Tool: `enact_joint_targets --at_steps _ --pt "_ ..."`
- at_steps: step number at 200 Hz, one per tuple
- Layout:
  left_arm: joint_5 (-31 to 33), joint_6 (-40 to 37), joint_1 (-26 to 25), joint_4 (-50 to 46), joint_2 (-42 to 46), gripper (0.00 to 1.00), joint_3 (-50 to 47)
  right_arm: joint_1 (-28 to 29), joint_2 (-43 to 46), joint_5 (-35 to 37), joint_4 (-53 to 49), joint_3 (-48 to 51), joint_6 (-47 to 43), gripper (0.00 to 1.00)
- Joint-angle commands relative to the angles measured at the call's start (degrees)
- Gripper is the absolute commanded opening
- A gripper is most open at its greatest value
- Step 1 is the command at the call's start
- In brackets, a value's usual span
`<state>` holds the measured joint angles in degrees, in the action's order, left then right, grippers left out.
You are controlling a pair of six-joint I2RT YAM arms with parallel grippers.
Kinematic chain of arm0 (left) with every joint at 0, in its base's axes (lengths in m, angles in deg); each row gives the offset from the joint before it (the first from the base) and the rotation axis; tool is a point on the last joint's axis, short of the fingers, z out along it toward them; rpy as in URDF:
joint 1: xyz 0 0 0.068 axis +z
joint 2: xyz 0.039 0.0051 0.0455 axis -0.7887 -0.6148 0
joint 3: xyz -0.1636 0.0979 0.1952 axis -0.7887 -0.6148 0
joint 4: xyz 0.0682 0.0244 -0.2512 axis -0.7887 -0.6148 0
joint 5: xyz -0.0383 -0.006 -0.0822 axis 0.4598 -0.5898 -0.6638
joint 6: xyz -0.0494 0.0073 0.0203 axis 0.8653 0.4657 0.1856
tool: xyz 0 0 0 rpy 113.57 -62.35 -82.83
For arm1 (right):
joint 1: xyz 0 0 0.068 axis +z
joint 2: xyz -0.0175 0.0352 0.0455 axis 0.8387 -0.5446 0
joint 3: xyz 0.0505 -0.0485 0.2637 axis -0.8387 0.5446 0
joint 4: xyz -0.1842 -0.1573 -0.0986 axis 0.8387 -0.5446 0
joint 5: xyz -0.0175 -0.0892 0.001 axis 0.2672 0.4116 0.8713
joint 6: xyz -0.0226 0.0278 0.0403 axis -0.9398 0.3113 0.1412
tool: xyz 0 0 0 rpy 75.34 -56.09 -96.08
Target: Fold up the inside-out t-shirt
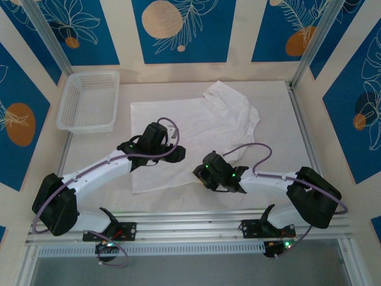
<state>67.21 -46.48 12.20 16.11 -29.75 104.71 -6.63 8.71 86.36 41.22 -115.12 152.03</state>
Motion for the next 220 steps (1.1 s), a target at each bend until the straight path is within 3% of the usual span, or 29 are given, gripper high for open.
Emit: enact_joint_targets --at_steps 1,49,76,97,112,140,180,200,220 --pt "-1.3 0.3 0.6 0.9 -1.0 0.52 -0.2 -0.5 -0.2 2.2 0.8 0.2 0.1 0.33" --pt "-1.4 0.4 0.6 0.5 -1.5 0.52 -0.1 -0.5 0.1 2.0 0.8 0.0 -0.7 0.16" --pt "-1.0 0.7 0.6 0.5 -1.0 0.52 -0.8 -0.5 0.9 1.5 -0.2 0.0 -0.9 0.18" --pt "-0.8 0.7 0.6 0.3 -0.9 0.52 -1.0 -0.8 0.7 1.7 -0.9 -0.4 -1.3 0.28" --pt "-0.9 0.7 0.6 0.3 -1.0 0.52 -0.9 -1.0 0.4 1.3 -0.4 -0.6 -1.6 0.28" --pt "-0.8 0.5 0.6 0.3 -1.1 0.52 -0.7 -1.3 -0.1 0.8 0.1 -0.9 -1.8 0.23" --pt "-0.6 0.6 0.6 -0.2 -0.9 0.52 -0.9 -1.5 0.7 0.6 0.1 -0.5 -2.1 0.08" --pt "2.3 1.2 0.6 -3.0 1.2 0.52 -1.8 -1.4 3.2 0.3 -0.9 0.1 -2.5 0.01" --pt "9.9 3.3 1.8 -10.3 7.0 0.52 -4.0 -2.3 9.0 1.2 -5.8 0.0 -5.6 0.0"
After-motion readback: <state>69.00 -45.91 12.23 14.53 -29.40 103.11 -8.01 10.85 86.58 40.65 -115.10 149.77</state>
